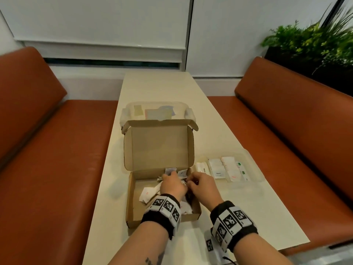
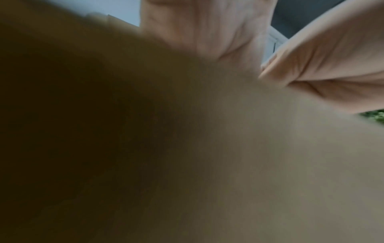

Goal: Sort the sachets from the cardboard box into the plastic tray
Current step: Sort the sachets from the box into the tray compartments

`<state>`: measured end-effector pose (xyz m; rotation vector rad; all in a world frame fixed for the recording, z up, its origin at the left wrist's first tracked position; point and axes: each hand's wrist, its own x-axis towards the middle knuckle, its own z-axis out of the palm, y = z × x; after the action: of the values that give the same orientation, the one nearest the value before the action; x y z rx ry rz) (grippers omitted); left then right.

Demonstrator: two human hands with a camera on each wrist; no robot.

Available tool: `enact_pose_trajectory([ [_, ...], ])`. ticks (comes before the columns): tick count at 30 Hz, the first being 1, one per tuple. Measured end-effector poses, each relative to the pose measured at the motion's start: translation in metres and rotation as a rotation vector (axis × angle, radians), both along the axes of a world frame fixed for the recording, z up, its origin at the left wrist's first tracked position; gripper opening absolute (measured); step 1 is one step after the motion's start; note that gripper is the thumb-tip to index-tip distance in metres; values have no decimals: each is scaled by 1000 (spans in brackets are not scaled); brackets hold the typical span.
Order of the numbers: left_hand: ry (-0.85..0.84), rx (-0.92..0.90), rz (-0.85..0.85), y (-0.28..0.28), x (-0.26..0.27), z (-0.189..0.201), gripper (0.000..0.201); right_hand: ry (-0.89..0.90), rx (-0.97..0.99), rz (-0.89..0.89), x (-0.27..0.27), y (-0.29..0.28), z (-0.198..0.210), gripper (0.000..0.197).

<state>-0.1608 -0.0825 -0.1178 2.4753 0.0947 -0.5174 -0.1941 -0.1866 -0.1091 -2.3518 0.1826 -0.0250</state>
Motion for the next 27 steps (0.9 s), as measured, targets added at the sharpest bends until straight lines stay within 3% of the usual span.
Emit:
enact_pose_trajectory([
  [13,-1,15,23,-3,-5,3,50,8,-29,49,9,1,1,11],
  [16,-31,-32,-6,-2,-7,1,29,0,-21,40,11,0,-1,11],
  [20,-20,-125,37,3,-9,-1,16,-1,-1,64,10,-1,-3,12],
  [27,-25,-298,162,15,-7,-8,20,-14,-1,160,7,-3,-3,11],
])
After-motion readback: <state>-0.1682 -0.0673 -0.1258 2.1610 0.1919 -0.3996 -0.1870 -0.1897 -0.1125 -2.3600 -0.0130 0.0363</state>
